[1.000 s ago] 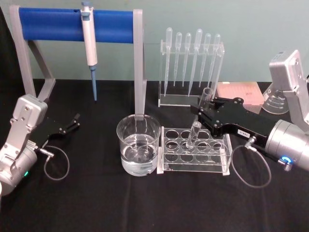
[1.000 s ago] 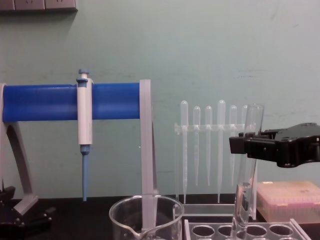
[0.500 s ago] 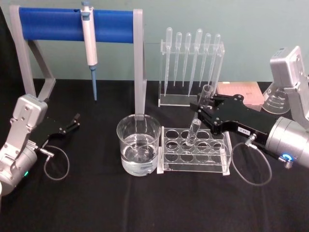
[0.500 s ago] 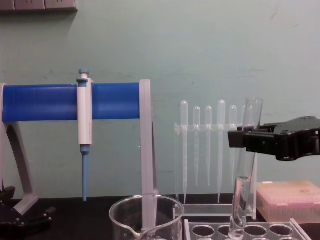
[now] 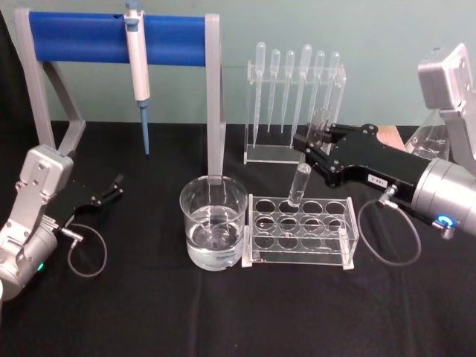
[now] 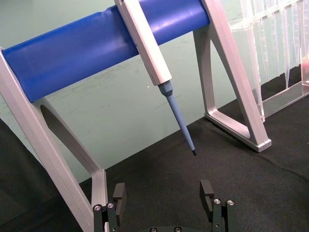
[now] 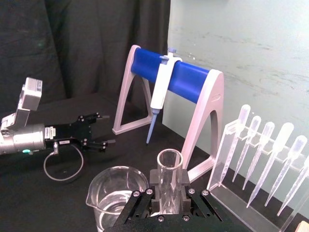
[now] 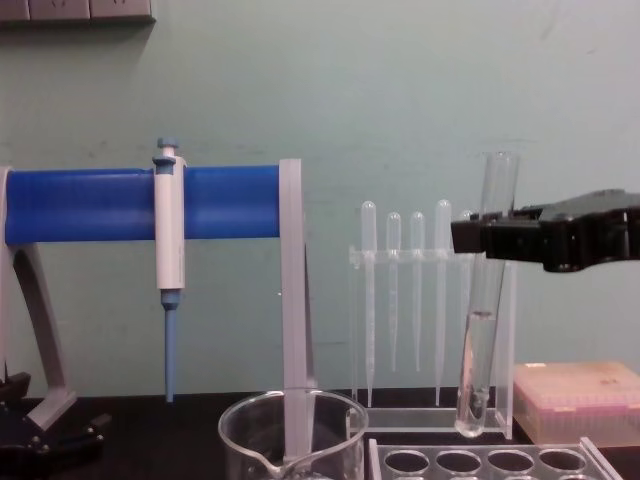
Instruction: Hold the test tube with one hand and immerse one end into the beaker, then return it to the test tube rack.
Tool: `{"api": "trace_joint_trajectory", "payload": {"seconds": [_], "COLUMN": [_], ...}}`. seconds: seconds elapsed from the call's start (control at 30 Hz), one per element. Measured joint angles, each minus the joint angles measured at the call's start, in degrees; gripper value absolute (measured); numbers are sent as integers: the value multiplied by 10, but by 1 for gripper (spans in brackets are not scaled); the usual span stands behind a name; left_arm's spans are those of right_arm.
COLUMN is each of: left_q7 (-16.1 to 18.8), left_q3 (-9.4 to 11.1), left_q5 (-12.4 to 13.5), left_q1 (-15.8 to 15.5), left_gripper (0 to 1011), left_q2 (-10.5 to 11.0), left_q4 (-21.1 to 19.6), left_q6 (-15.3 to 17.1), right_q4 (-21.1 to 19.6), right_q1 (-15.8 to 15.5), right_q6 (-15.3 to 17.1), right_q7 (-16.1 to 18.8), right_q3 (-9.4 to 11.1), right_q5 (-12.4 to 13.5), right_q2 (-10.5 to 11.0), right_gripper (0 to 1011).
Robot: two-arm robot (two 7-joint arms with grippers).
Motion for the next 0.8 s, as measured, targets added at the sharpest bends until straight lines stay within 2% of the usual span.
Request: {"api": "trace_joint_trajectory", "payload": {"seconds": [0.57, 0.8], "left_q7": [0, 0], "left_q3": [0, 0], "left_q5": [0, 0], "left_q1": [0, 0], "left_gripper": [1000, 1000], "left_q2": [0, 0], "left_q4": [0, 0], "left_q6": [0, 0], "right_q4": [-2, -2], "right_q1": [23, 22], "right_q6": [15, 16], "right_q7": [-6, -6], "right_q3": [6, 6], "right_q5": [21, 21], "right_q2": [6, 6], "right_gripper": [225, 225]}}
